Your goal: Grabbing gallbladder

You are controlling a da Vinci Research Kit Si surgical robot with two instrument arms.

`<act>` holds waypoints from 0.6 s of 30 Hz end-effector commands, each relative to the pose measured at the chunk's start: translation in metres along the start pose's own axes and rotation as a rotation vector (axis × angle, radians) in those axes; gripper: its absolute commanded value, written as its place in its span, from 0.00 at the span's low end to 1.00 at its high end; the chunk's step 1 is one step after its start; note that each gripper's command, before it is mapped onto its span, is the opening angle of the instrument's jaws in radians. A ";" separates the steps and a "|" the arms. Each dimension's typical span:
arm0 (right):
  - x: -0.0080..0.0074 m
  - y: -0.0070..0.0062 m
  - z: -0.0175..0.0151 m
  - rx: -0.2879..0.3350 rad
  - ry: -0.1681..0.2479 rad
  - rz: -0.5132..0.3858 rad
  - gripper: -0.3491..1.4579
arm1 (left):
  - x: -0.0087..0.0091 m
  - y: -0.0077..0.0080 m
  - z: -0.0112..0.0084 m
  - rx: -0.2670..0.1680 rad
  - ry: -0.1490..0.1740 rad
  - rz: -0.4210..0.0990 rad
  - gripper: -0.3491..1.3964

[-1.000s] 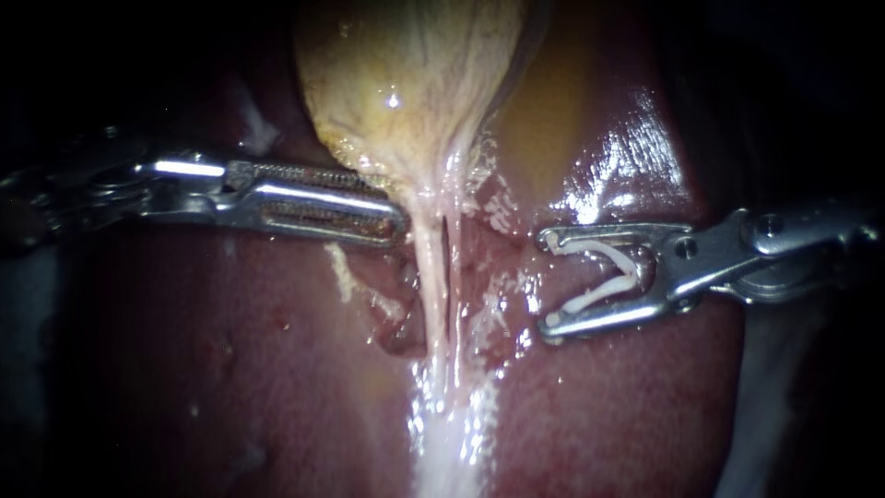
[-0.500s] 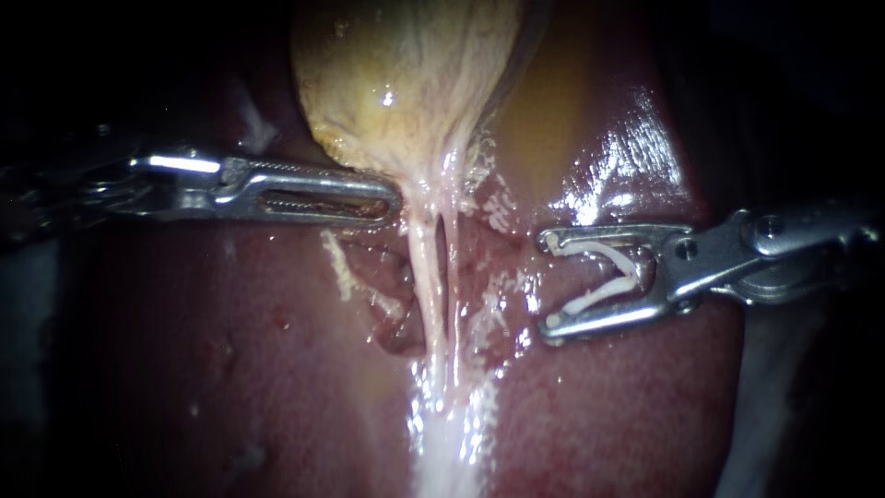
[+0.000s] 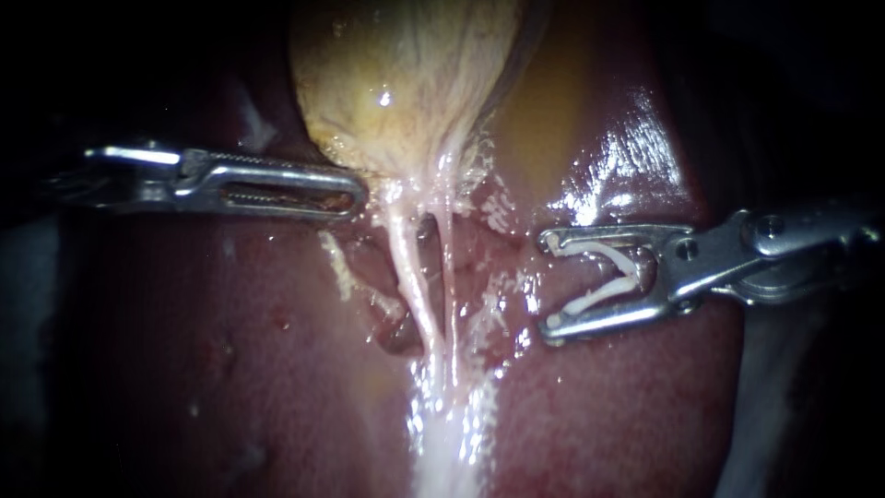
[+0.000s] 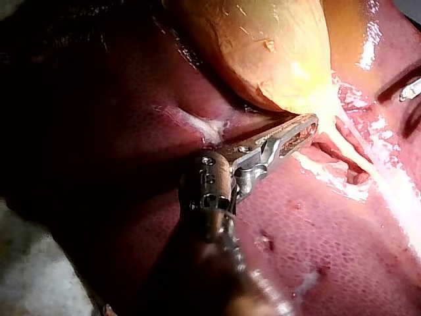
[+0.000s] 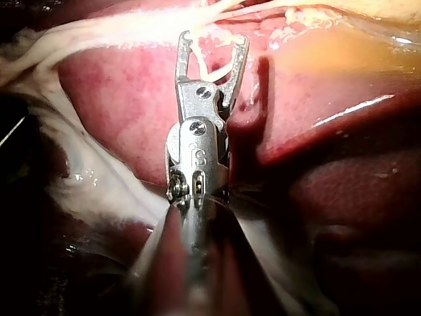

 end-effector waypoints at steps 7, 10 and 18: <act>0.0000 0.0000 0.0000 0.000 0.000 0.000 0.47 | 0.0011 0.0011 -0.0012 -0.003 0.011 0.000 0.00; 0.0000 0.0001 0.0000 0.000 0.000 0.000 0.47 | 0.0013 0.0013 -0.0015 -0.001 0.012 0.004 0.00; 0.0000 0.0001 0.0000 0.000 0.000 0.000 0.47 | 0.0012 0.0013 -0.0017 -0.001 0.012 0.005 0.00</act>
